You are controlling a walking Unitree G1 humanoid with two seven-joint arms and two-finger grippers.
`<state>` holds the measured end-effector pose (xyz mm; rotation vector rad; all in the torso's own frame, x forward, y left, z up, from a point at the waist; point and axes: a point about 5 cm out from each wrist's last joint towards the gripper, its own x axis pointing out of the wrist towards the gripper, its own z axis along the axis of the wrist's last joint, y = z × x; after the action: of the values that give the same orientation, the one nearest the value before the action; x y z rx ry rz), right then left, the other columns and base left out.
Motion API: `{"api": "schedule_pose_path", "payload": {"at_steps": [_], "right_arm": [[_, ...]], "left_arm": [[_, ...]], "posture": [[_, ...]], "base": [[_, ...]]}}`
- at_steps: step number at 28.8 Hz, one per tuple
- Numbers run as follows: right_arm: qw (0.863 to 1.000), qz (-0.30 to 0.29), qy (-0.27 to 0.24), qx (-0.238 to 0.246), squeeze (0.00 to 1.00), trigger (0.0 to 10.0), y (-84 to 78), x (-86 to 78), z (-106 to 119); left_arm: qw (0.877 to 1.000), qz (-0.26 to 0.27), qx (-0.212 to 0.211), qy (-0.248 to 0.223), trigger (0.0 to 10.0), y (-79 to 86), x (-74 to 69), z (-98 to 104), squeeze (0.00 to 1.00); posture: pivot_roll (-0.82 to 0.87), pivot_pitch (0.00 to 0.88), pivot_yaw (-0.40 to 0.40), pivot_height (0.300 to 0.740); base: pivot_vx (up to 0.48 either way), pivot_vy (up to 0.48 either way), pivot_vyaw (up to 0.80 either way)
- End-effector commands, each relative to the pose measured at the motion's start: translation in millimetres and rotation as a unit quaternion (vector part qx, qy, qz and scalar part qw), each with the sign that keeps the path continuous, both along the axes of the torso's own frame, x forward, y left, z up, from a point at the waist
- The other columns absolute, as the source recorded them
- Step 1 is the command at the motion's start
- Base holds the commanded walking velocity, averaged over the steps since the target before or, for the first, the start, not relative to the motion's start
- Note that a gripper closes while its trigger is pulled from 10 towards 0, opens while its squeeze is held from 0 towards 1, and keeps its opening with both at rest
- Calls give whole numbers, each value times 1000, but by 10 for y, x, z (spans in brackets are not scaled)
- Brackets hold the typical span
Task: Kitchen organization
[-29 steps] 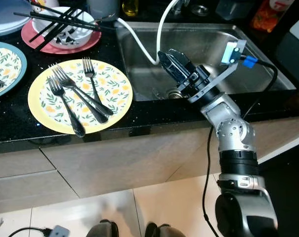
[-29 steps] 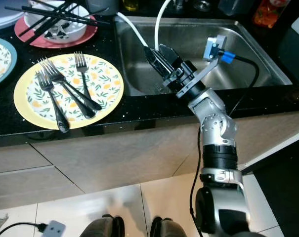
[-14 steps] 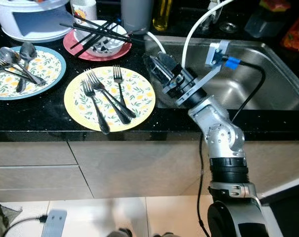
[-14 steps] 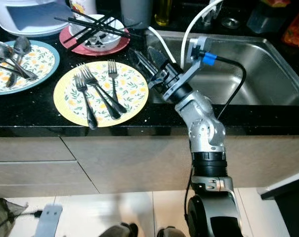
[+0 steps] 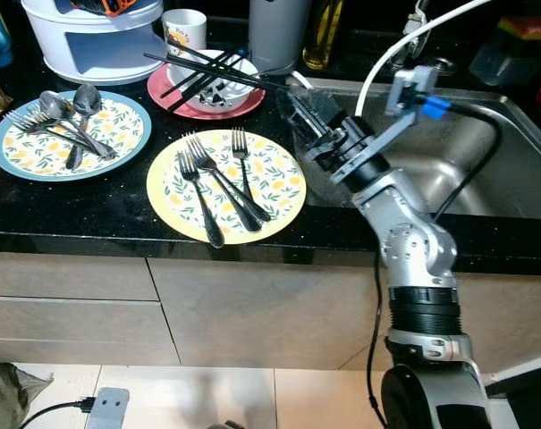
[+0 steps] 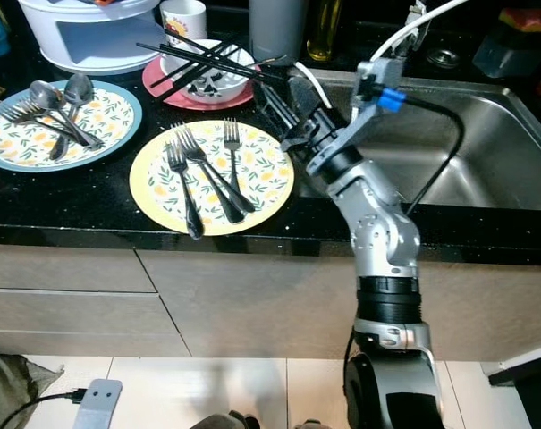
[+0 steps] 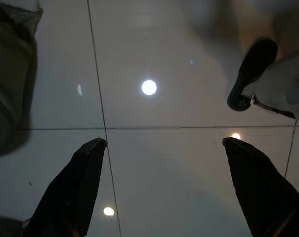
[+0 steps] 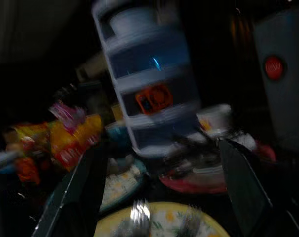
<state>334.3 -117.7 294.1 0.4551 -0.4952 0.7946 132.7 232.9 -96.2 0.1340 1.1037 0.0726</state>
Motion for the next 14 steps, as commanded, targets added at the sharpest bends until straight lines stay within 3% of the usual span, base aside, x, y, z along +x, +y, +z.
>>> {"api": "schedule_pose_path", "payload": {"at_steps": [1,6,14], "right_arm": [[999,23,-14,31,0,10000,-59,-61,52],[994,61,-41,76,0,10000,-119,-168,144],[988,121,-75,57,0,10000,-102,-328,172]], "left_arm": [[1000,-1,-8,19,10000,-47,-82,-41,0],[1000,-3,-10,21,10000,-58,-85,-45,0],[1000,-8,-12,22,10000,-67,-83,-46,0]], "posture": [[111,86,-60,740],[112,84,-59,740],[112,84,-62,740]], "base": [[277,0,0],[293,0,0],[307,0,0]]}}
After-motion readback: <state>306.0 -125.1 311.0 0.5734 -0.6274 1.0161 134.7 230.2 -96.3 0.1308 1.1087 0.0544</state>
